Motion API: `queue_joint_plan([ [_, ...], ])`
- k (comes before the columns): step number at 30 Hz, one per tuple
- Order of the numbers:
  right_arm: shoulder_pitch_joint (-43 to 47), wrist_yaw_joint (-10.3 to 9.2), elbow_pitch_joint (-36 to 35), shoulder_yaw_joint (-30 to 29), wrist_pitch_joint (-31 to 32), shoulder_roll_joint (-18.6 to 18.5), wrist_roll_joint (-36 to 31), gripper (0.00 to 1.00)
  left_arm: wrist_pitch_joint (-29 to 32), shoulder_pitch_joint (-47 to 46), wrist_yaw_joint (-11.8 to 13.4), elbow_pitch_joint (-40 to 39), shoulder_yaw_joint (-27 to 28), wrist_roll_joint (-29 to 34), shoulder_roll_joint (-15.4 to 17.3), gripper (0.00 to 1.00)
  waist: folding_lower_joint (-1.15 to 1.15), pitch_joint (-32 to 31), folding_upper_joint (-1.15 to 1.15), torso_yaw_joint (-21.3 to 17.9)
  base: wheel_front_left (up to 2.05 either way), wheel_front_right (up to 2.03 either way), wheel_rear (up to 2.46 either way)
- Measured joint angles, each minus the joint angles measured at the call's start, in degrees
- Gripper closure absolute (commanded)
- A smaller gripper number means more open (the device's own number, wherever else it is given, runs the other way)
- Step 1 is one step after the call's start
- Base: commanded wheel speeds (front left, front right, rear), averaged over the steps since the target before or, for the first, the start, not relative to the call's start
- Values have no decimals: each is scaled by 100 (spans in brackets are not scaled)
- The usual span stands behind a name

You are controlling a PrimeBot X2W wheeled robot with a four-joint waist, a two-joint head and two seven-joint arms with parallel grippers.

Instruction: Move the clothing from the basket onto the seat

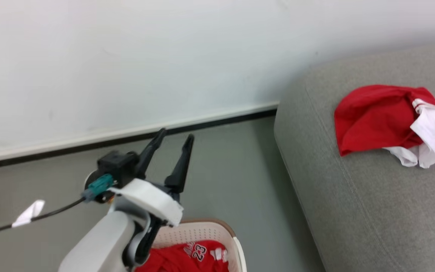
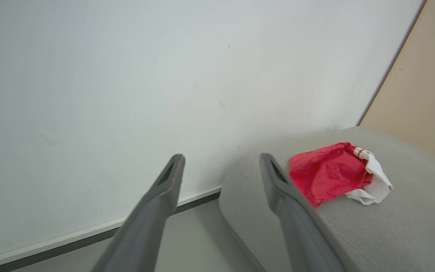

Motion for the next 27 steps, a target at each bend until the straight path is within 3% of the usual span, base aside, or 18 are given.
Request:
queue_joint_plan([
  [8, 821, 0, -577, -249, -552, 569, 36, 0, -71, 795, 355, -328, 727, 100, 205, 0, 0, -514, 0, 306, 0, 0, 0],
  [13, 1332, 0, -732, -521, -719, 890, -346, 0, -76, 1298, 535, -577, 1177, 339, 325, 0, 1, -700, 0, 541, 0, 0, 0],
  [21, 2445, 0, -1224, -1775, -805, 1852, -1468, 0, -76, 2078, 788, -870, 1906, 843, 380, 0, 2, -889, 0, 811, 0, 0, 0],
  [27, 3470, 0, -1548, -2793, -806, 2755, -2485, 0, -76, 2789, 931, -1076, 2624, 1161, 136, 0, 2, -948, 0, 928, 0, 0, 0],
])
